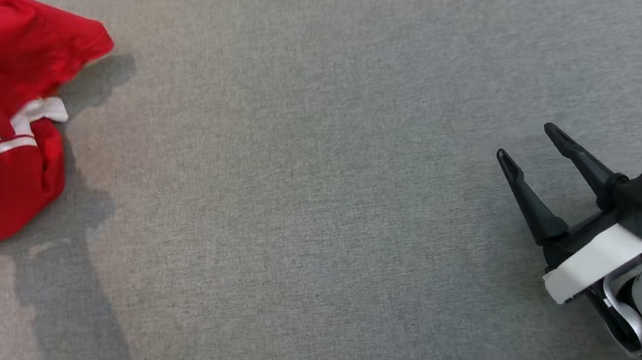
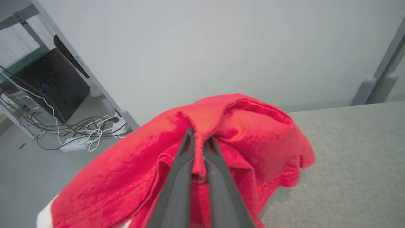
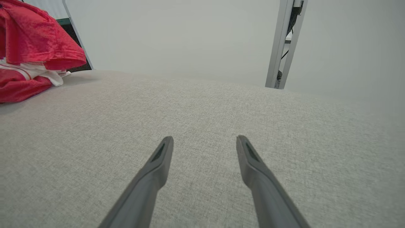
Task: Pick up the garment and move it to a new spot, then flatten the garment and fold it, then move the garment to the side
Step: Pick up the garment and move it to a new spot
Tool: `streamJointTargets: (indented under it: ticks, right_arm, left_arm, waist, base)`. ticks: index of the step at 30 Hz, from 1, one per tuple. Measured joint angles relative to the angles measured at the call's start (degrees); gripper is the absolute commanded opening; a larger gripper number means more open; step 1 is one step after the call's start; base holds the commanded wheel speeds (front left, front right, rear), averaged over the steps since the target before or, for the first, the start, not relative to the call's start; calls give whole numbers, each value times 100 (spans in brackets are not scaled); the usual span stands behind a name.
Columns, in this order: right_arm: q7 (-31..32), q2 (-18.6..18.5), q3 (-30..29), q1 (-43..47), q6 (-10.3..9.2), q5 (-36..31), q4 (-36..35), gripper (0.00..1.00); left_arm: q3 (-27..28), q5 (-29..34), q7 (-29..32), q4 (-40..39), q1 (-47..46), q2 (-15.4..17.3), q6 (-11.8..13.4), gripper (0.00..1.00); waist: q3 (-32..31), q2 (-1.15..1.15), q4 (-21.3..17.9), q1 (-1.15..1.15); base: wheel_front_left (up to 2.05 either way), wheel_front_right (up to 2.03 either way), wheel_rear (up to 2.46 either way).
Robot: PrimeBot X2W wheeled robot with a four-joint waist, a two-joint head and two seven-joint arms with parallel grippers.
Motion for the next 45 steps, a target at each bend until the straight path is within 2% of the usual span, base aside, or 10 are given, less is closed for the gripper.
streamJointTargets:
  ticks: [8,15,26,33,38,40,41,42,43,45]
  right_arm:
    - [1,211,-23,162,0,81,54,100]
    - [0,318,-65,187,0,136,45,100]
    - [1,400,-101,423,0,189,151,100]
    - [1,427,-140,538,0,196,179,100]
    - [0,435,-151,591,0,199,233,100]
    - [1,438,-171,603,0,205,256,100]
    - [0,441,-176,608,0,218,264,100]
    - [1,438,-186,622,0,226,266,100]
    - [0,438,-191,641,0,232,277,100]
    - [1,439,-187,686,0,233,294,100]
  left_arm:
    - [-1083,-633,-105,-783,-18,-396,0,0]
    - [-1861,-1402,-245,-1260,519,-871,0,0]
    - [-2622,-2537,-706,-1578,1464,-1610,0,0]
    - [-2605,-2680,-815,-1855,2172,-1741,0,0]
    - [-2084,-2488,-821,-2428,2824,-1791,71,0]
    - [-1916,-2183,-822,-2639,3065,-1775,121,0]
    - [-1824,-2107,-831,-2697,3215,-1782,145,14]
    - [-1741,-2013,-829,-2761,3383,-1785,152,51]
    - [-1649,-1924,-829,-2789,3548,-1786,172,100]
    - [-1422,-1829,-829,-2838,3871,-1798,201,100]
  waist:
    - [-414,0,-404,0]
    - [-602,0,-957,0]
    - [-883,0,-1700,0]
    - [-1122,0,-1812,0]
    - [-1253,0,-1721,0]
    - [-1309,0,-1678,0]
    - [-1346,0,-1658,0]
    - [-1381,0,-1638,0]
    - [-1416,0,-1619,0]
    - [-1495,0,-1585,0]
  base:
    - [0,0,0]
    - [0,0,0]
    - [0,0,0]
    - [0,0,0]
    - [0,0,0]
    - [0,0,0]
    - [0,0,0]
    - [0,0,0]
    - [0,0,0]
    - [0,0,0]
